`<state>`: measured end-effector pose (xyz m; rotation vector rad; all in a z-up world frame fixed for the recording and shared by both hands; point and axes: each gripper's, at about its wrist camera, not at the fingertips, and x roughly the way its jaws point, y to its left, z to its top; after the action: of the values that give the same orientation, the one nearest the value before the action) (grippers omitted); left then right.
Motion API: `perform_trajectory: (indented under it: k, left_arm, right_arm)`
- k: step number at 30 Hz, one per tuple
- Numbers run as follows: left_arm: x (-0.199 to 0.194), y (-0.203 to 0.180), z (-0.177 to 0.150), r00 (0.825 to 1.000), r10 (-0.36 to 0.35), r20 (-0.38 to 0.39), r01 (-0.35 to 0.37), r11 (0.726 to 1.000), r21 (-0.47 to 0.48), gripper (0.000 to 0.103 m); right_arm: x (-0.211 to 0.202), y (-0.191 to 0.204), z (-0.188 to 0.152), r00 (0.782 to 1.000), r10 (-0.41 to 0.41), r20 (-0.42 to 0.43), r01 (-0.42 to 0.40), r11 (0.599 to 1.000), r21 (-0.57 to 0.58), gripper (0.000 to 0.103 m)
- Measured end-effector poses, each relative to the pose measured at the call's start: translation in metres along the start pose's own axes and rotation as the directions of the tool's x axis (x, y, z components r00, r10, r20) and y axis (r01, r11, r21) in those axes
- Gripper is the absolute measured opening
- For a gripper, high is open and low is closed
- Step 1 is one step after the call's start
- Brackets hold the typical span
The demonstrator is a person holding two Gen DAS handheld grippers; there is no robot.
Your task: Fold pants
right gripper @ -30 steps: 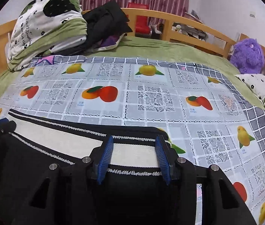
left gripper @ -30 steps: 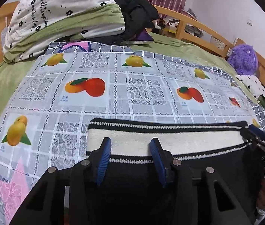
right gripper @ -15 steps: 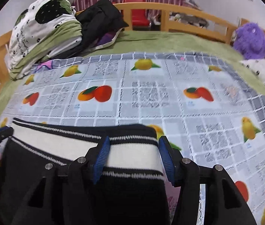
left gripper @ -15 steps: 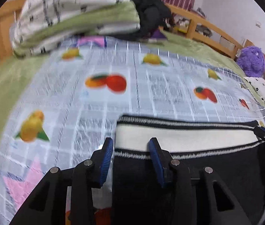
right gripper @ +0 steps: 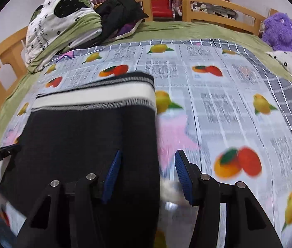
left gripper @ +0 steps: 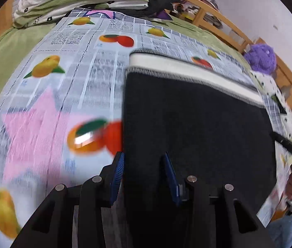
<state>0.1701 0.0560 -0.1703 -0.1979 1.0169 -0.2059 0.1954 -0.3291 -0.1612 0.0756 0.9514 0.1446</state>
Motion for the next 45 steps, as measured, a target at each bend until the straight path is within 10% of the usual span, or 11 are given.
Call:
perform_trajectory:
  k: [10,16,21,27,34,45]
  left_arm:
    - [-0.059,-0.01,-0.068,1.0,-0.023,-0.006,0.023,0.997,0.079,0.038]
    - [-0.072,-0.041,-0.111,0.98,0.17,0.1,-0.194,0.919,0.344,0.038]
    - [-0.061,-0.049,-0.104,0.962,0.233,0.141,-0.27,0.889,0.369,0.029]
    - [-0.093,-0.031,-0.09,0.958,0.125,0.258,-0.181,0.962,0.205,0.013]
    - [-0.063,-0.036,-0.11,0.953,0.259,0.157,-0.294,0.913,0.282,0.02]
    - [-0.107,-0.054,-0.07,0.97,0.097,0.221,-0.144,0.967,0.21,0.039]
  right_arm:
    - [-0.028,0.015,-0.061,0.998,-0.034,-0.047,0.033,0.999,-0.035,0.052]
    - [-0.037,0.012,-0.068,0.997,-0.061,-0.044,0.06,0.997,-0.04,0.052]
    - [-0.037,0.009,-0.064,0.998,-0.044,-0.05,0.044,0.999,-0.007,0.052]
    - [-0.042,0.013,-0.063,0.998,-0.049,-0.027,0.049,0.998,-0.026,0.052]
    - [-0.03,0.013,-0.073,0.995,-0.075,-0.065,0.069,0.994,-0.079,0.052]
    - [-0.072,0.018,-0.055,0.991,0.012,0.134,-0.003,0.997,-0.072,0.052]
